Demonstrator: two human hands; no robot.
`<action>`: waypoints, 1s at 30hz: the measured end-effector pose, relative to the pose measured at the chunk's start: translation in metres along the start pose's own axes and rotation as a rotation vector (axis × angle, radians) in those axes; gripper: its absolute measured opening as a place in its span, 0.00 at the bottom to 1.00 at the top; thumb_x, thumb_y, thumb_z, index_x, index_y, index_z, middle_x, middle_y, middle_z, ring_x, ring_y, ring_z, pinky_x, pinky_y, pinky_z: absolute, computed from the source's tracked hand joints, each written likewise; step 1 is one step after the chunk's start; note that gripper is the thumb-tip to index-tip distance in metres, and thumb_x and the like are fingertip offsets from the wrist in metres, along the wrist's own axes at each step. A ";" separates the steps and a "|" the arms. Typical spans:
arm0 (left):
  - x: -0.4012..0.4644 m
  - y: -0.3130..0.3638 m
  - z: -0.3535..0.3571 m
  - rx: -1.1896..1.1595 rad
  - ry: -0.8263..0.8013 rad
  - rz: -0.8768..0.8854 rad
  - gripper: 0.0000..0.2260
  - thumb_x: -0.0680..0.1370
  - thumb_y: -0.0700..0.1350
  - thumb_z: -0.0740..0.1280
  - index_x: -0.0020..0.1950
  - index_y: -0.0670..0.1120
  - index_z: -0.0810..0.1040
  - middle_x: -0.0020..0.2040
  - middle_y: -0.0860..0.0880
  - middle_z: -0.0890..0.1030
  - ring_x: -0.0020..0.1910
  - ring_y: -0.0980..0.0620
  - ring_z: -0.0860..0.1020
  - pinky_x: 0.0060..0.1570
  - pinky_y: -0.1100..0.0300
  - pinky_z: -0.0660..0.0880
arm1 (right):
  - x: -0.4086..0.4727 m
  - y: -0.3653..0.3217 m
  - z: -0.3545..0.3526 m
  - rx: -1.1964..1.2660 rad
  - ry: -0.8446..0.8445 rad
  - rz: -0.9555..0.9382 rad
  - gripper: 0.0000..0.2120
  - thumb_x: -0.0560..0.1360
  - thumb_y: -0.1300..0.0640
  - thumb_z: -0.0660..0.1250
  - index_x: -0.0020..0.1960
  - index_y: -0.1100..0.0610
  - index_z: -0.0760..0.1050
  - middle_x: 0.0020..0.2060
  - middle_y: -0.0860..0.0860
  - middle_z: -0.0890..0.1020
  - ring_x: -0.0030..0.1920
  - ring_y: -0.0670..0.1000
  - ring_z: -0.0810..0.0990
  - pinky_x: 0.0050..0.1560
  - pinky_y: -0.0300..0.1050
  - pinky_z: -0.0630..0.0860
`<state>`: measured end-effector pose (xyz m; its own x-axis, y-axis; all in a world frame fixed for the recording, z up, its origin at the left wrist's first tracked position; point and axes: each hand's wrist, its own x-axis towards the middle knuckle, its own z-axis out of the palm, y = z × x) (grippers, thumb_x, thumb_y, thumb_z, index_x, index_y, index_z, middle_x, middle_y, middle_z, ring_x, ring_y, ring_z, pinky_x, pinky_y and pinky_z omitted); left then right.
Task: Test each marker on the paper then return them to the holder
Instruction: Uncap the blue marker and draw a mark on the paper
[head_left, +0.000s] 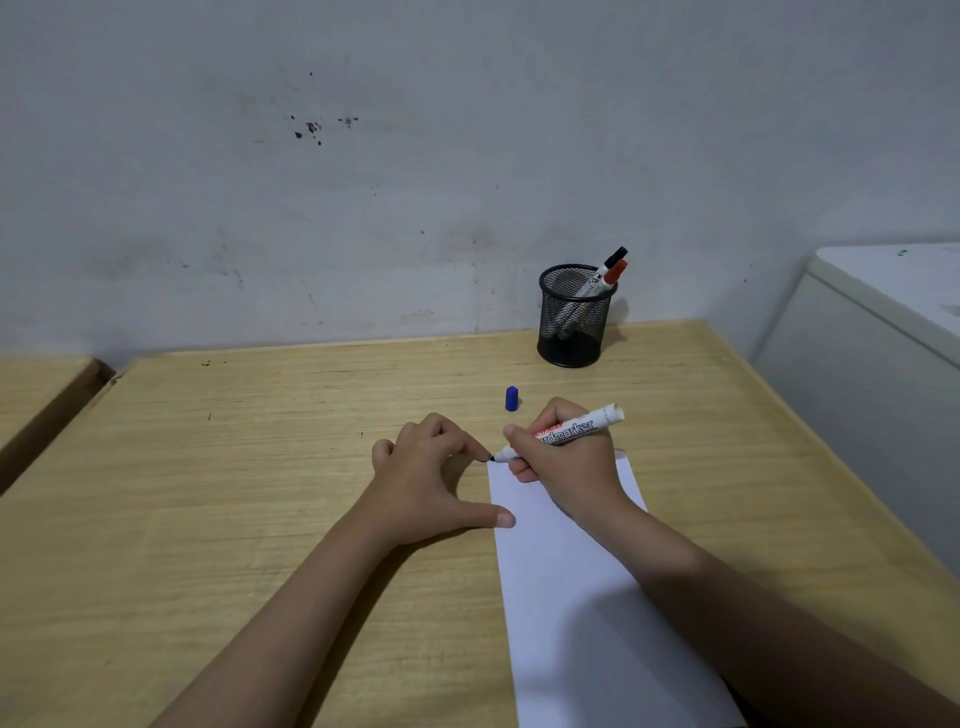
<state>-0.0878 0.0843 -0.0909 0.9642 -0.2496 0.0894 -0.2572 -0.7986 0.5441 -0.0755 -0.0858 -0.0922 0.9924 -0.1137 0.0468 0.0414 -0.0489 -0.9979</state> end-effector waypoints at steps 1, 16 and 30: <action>0.000 0.000 0.000 0.002 0.000 0.000 0.30 0.53 0.71 0.71 0.51 0.62 0.75 0.51 0.61 0.70 0.55 0.59 0.67 0.51 0.58 0.55 | 0.000 0.000 0.000 -0.002 -0.001 -0.001 0.15 0.69 0.63 0.73 0.32 0.57 0.68 0.25 0.54 0.80 0.27 0.52 0.82 0.31 0.46 0.80; 0.002 -0.001 0.001 0.008 0.002 0.002 0.30 0.53 0.72 0.71 0.51 0.62 0.75 0.51 0.61 0.70 0.56 0.59 0.67 0.50 0.58 0.54 | 0.001 -0.002 -0.001 -0.007 -0.035 0.034 0.15 0.68 0.68 0.70 0.31 0.58 0.67 0.21 0.51 0.77 0.24 0.53 0.79 0.27 0.43 0.76; 0.029 -0.001 -0.010 -0.257 0.005 -0.134 0.13 0.63 0.63 0.69 0.43 0.59 0.76 0.42 0.58 0.81 0.48 0.57 0.78 0.60 0.50 0.70 | 0.006 -0.002 -0.002 0.359 0.217 0.140 0.12 0.73 0.57 0.70 0.36 0.58 0.70 0.28 0.53 0.82 0.29 0.50 0.83 0.39 0.47 0.83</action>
<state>-0.0593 0.0836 -0.0801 0.9890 -0.1480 0.0055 -0.1029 -0.6596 0.7446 -0.0698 -0.0887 -0.0894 0.9457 -0.3022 -0.1197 -0.0157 0.3252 -0.9455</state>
